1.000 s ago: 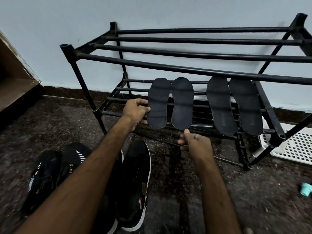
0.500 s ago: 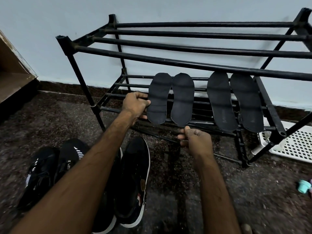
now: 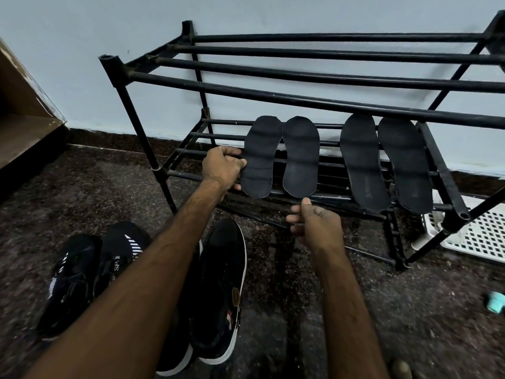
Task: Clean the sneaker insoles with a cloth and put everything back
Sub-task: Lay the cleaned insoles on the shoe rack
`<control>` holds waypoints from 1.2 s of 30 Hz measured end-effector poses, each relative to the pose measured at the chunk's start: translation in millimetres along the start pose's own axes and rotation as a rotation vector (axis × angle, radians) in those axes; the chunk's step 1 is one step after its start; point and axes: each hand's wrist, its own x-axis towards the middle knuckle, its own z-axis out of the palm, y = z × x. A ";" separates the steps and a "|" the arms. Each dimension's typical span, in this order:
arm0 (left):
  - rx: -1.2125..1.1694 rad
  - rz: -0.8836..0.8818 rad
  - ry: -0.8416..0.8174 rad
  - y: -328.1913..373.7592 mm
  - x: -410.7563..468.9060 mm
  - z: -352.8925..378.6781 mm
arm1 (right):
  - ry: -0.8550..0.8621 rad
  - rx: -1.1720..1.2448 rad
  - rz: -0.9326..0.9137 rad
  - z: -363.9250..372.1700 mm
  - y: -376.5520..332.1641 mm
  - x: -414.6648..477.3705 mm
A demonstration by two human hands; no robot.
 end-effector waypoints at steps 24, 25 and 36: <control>0.031 -0.007 -0.015 -3.6 -3.1 -3.4 | -0.010 0.012 0.000 -2.1 6.7 -5.9; 0.036 0.005 0.003 -3.7 -4.2 -3.5 | -0.013 0.007 0.003 -1.5 7.9 -6.1; 0.383 0.317 0.218 -30.1 -86.5 -110.8 | -0.122 -0.252 -0.078 18.6 55.6 -52.2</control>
